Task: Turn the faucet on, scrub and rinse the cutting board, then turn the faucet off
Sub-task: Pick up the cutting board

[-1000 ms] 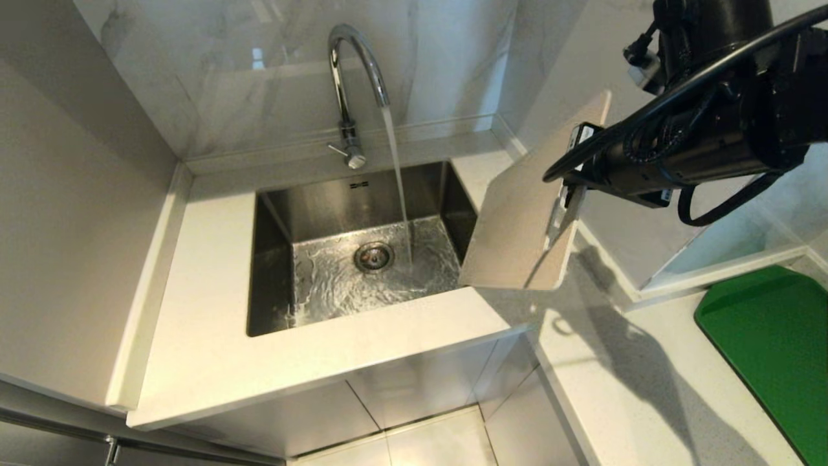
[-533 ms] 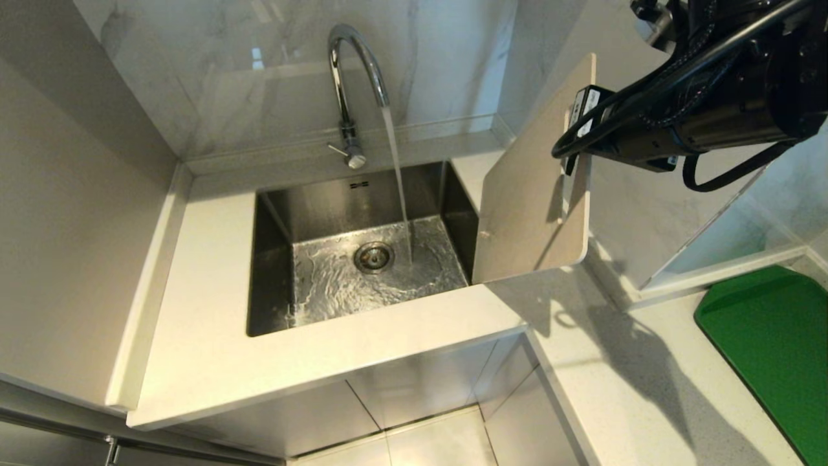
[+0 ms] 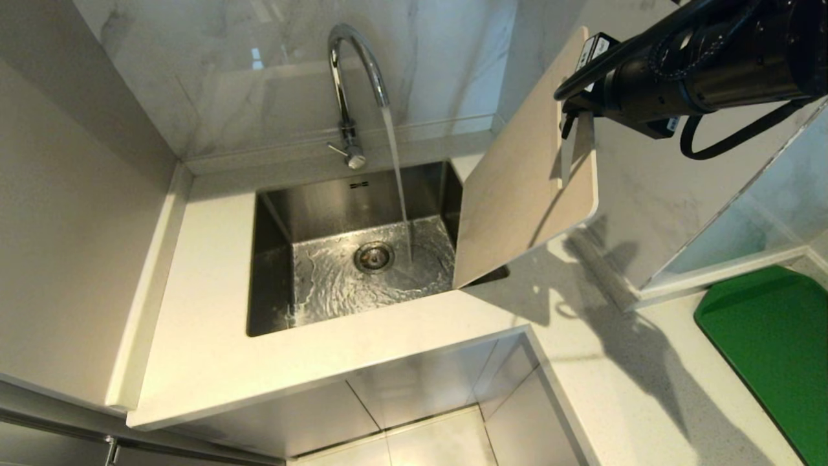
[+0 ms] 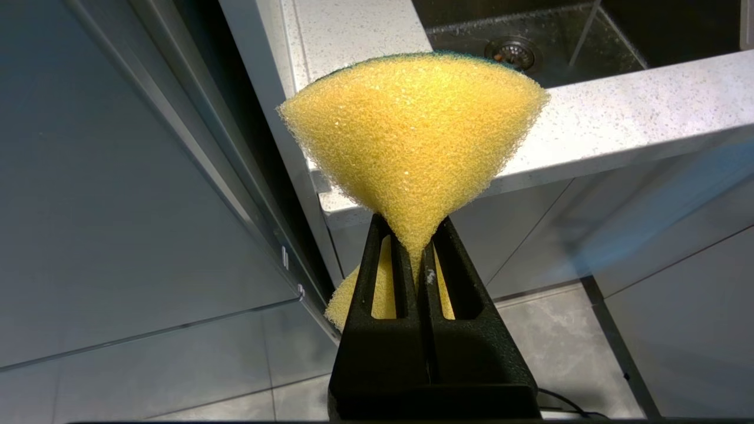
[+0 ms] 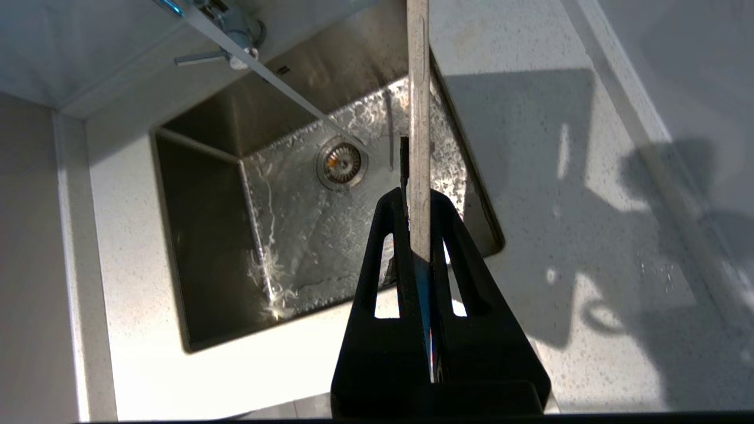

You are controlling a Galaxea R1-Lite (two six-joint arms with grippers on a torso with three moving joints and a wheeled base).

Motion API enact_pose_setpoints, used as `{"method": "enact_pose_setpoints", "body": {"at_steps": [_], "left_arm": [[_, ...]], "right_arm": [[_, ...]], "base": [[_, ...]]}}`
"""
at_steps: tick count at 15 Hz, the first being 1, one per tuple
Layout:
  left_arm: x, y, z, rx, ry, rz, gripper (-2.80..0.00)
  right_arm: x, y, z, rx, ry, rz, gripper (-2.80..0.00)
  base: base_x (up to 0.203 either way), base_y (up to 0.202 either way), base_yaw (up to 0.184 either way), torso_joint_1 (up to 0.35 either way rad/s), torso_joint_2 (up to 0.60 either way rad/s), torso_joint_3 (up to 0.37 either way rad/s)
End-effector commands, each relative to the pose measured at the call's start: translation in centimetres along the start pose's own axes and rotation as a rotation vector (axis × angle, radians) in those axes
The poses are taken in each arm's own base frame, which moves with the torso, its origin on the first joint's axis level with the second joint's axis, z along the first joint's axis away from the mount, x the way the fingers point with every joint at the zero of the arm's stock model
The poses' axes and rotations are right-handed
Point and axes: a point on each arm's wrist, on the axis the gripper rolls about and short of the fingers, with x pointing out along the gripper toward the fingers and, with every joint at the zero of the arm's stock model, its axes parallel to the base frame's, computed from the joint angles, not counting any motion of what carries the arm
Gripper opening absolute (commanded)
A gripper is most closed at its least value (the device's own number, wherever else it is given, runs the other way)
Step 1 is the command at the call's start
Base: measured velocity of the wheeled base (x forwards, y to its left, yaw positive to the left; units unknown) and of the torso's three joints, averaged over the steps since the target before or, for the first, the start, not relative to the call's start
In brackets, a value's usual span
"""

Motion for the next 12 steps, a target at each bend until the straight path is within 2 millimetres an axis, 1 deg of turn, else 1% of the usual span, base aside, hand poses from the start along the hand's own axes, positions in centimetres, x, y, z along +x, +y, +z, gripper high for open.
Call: {"method": "enact_pose_setpoints", "body": {"at_steps": [1, 5, 8, 11, 12], "left_arm": [[0.0, 0.0, 0.0, -0.001, -0.004, 0.001, -2.8], [0.0, 0.0, 0.0, -0.001, -0.004, 0.001, -2.8], [0.0, 0.0, 0.0, -0.001, -0.004, 0.001, -2.8], [0.0, 0.0, 0.0, -0.001, -0.003, 0.001, -2.8], [0.0, 0.0, 0.0, -0.001, -0.004, 0.001, -2.8]], "right_arm": [[0.0, 0.0, 0.0, -0.008, 0.004, -0.003, -2.8], [-1.0, 0.1, 0.5, -0.008, -0.015, 0.018, -2.8], [-2.7, 0.2, 1.2, 0.05, -0.054, 0.031, -2.8], [-4.0, 0.2, 1.6, 0.13, -0.066, 0.031, -2.8], [-4.7, 0.1, 1.6, 0.148, -0.059, 0.026, -2.8]], "base": [[0.0, 0.0, 0.0, 0.0, 0.0, 0.0], [0.0, 0.0, 0.0, 0.0, 0.0, 0.0], [0.0, 0.0, 0.0, 0.0, 0.0, 0.0], [0.0, 0.0, 0.0, 0.0, 0.0, 0.0], [0.0, 0.0, 0.0, 0.0, 0.0, 0.0]]}}
